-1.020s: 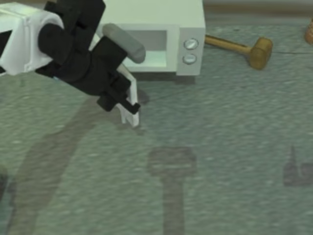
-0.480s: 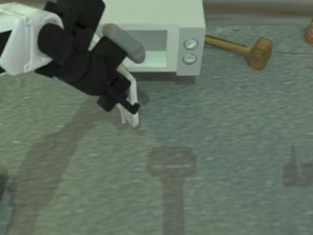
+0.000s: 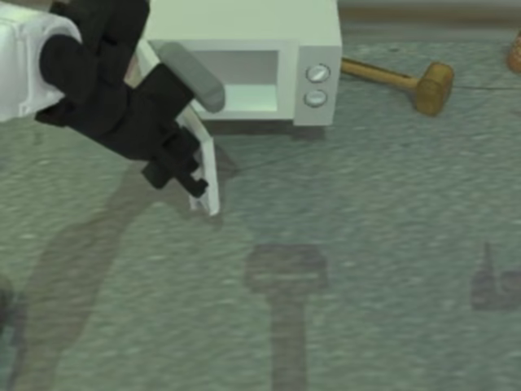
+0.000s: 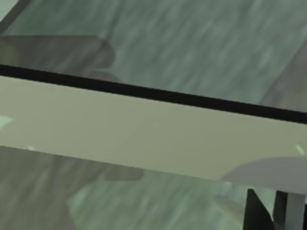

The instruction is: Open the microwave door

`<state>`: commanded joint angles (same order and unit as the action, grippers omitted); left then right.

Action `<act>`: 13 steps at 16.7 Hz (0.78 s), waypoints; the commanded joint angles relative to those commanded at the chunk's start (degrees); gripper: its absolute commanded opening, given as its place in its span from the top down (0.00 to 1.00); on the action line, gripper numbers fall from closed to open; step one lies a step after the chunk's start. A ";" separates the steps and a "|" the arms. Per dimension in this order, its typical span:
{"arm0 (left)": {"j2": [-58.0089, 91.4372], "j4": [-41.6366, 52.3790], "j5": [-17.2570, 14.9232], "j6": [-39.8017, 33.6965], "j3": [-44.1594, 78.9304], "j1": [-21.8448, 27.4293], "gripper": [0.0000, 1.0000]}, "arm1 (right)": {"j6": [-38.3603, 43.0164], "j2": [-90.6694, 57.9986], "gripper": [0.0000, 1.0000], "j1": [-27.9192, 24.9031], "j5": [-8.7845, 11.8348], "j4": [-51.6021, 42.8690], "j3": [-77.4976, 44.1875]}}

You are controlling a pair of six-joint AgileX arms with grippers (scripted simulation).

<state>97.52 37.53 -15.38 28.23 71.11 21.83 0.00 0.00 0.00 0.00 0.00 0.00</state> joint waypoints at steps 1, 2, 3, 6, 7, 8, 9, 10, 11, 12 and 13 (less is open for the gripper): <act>-0.25 0.32 -0.64 1.34 -0.18 -0.57 1.00 | 0.00 0.00 0.00 0.00 0.00 0.00 0.00; -0.47 0.53 -1.13 2.33 -0.28 -1.00 1.00 | 0.00 0.00 0.00 0.00 0.00 0.00 0.00; -0.59 0.61 -1.38 2.82 -0.32 -1.21 1.00 | 0.00 0.00 0.00 0.00 0.00 0.00 0.00; -0.60 0.62 -1.39 2.85 -0.32 -1.22 1.00 | 0.00 0.00 0.00 0.00 0.00 0.00 0.00; -0.60 0.62 -1.39 2.85 -0.32 -1.22 1.00 | 0.00 0.00 0.00 0.00 0.00 0.00 0.00; -0.60 0.62 -1.39 2.85 -0.32 -1.22 1.00 | 0.00 0.00 0.00 0.00 0.00 0.00 0.00; -0.60 0.62 -1.39 2.85 -0.32 -1.22 1.00 | 0.00 0.00 0.00 0.00 0.00 0.00 0.00; -0.60 0.62 -1.39 2.85 -0.32 -1.22 1.00 | 0.00 0.00 0.00 0.00 0.00 0.00 0.00; -0.60 0.62 -1.39 2.85 -0.32 -1.22 1.00 | 0.00 0.00 0.00 0.00 0.00 0.00 0.00; -0.60 0.62 -1.39 2.85 -0.32 -1.22 1.00 | 0.00 0.00 0.00 0.00 0.00 0.00 0.00; -0.60 0.62 -1.39 2.85 -0.32 -1.22 1.00 | 0.00 0.00 0.00 0.00 0.00 0.00 0.00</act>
<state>96.92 38.15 -16.78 31.08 70.79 20.61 0.00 0.00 0.00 0.00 0.00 0.00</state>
